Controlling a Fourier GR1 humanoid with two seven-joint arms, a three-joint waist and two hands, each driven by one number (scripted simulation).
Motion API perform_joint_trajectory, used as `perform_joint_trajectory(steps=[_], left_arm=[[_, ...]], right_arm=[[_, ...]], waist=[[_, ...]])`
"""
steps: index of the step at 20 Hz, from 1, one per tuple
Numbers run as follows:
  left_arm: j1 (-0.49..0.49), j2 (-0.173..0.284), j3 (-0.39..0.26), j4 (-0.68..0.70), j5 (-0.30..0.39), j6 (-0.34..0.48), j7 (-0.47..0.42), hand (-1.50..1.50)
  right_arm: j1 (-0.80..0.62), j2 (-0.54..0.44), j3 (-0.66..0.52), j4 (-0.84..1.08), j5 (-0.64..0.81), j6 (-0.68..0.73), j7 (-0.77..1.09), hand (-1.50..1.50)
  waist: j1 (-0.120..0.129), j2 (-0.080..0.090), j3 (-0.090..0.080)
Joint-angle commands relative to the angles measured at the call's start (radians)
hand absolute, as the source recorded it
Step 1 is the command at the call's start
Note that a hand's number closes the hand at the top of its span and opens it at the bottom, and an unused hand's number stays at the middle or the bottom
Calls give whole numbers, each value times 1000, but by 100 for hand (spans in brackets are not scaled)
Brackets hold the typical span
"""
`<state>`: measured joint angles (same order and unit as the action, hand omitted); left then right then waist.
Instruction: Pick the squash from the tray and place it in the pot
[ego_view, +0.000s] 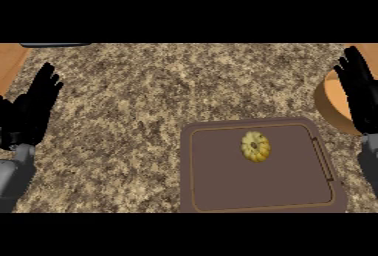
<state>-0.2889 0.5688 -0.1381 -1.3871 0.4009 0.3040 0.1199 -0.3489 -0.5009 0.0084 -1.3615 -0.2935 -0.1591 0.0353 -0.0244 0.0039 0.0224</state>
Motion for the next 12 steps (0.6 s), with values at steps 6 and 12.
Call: perform_joint_trajectory(steps=[6, 12], left_arm=[[-120, -73, -29, -101, -3, -23, -85, 0], [-94, -138, -40, -84, 8, -14, -118, 0]], right_arm=[[-264, -44, 286, -90, -79, 539, 59, 150], [-363, -311, 375, -43, 256, 741, -293, -150]], waist=[[178, 11, -29], [111, 23, -20]])
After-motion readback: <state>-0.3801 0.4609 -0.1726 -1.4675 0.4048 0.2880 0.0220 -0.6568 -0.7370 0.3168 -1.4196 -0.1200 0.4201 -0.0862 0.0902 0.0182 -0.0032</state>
